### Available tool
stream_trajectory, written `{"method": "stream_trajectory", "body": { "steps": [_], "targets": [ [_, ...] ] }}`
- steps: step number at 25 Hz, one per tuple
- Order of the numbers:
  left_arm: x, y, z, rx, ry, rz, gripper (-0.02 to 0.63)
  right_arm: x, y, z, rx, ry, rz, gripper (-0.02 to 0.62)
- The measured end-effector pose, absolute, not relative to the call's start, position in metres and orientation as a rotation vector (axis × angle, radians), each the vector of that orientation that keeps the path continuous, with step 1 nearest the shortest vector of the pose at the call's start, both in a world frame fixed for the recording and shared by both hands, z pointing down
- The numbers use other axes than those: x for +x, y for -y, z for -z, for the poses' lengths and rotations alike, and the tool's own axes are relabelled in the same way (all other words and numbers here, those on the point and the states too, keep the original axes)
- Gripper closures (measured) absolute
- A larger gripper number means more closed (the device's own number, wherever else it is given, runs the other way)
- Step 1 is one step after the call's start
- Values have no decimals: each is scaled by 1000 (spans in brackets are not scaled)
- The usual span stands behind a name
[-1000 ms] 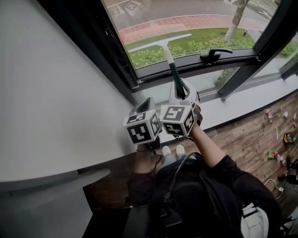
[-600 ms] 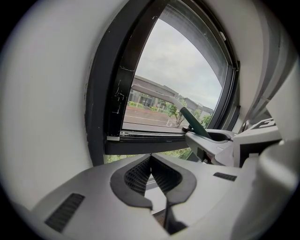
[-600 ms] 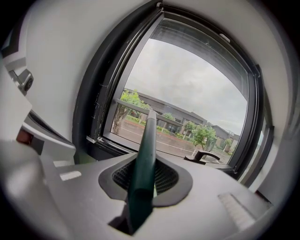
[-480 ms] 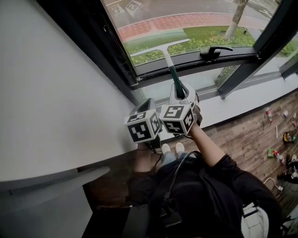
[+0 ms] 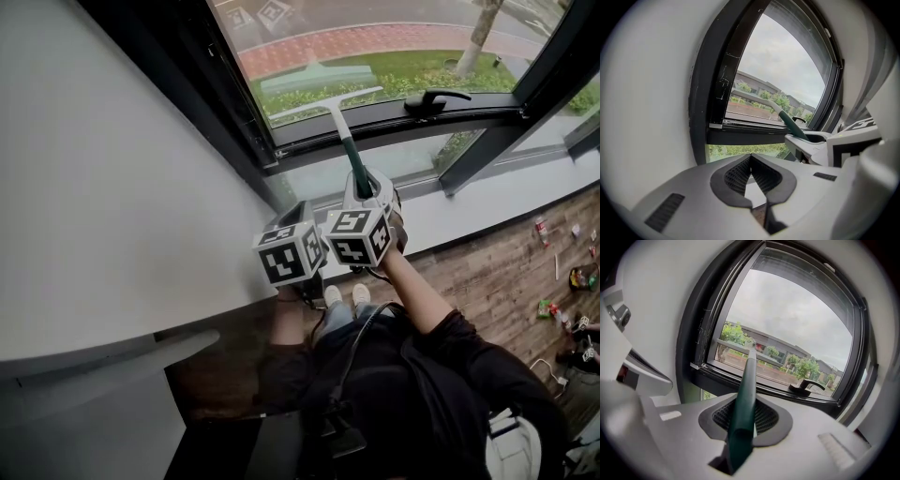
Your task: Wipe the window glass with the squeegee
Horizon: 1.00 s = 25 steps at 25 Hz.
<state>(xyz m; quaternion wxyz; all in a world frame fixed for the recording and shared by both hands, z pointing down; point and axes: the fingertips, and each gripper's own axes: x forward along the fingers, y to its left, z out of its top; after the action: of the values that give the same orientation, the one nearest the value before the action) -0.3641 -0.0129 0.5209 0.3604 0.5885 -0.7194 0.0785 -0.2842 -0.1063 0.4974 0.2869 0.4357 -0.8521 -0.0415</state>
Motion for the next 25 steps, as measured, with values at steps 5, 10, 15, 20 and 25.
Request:
{"method": "stream_trajectory", "body": {
  "steps": [5, 10, 15, 20, 25],
  "targets": [
    [-364, 9, -527, 1503, 1849, -206, 603, -284, 106, -509, 1146, 2259, 119, 532],
    [-365, 5, -530, 1490, 1847, -206, 603, -285, 103, -515, 1132, 2249, 111, 532],
    [-365, 2, -535, 1478, 1844, -208, 603, -284, 102, -523, 1121, 2235, 105, 532],
    [-363, 2, -537, 1476, 1839, -213, 603, -282, 101, -526, 1115, 2223, 100, 532],
    [-362, 0, -538, 1476, 1836, -218, 603, -281, 100, -531, 1108, 2212, 99, 532]
  ]
}}
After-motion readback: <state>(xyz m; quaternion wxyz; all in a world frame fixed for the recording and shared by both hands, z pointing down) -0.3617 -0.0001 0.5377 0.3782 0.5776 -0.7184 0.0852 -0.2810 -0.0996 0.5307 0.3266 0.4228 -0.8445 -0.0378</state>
